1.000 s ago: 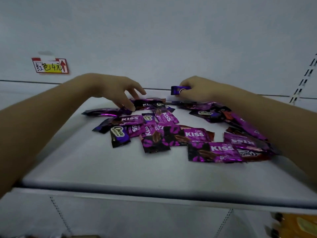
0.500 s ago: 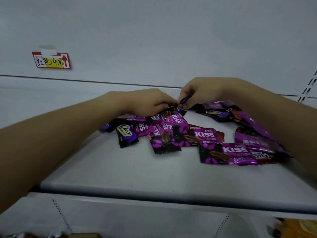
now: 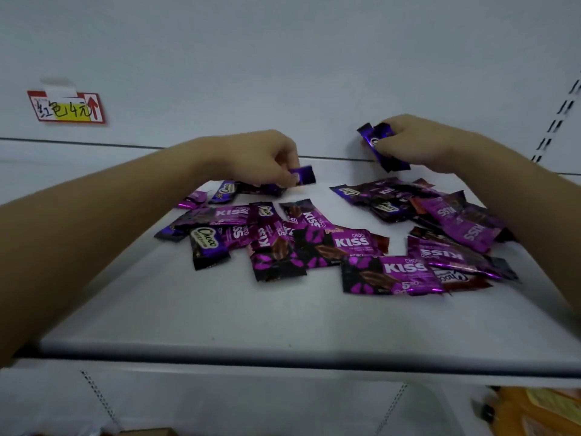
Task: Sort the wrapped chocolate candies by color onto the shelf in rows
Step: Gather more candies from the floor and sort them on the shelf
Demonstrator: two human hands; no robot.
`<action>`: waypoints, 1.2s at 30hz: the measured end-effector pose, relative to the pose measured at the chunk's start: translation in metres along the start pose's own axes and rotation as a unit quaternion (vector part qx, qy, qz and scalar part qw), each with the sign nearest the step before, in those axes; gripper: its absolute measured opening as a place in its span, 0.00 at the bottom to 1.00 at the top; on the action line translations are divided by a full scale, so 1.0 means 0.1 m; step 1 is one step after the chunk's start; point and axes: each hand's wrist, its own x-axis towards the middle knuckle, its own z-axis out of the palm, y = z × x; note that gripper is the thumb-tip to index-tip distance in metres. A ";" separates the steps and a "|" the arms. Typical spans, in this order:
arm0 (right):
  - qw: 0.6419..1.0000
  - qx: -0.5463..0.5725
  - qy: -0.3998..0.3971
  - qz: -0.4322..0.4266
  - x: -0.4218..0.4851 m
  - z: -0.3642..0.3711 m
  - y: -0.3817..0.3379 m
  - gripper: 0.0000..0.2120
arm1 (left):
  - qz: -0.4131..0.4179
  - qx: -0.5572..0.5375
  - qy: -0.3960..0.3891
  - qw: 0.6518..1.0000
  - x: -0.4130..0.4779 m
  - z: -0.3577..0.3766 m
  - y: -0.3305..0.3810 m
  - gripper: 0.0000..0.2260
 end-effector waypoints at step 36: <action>0.981 -0.120 -0.146 -0.033 -0.43 0.81 -1.06 0.23 | -0.159 0.143 0.023 0.977 -0.28 -0.14 -0.51 0.23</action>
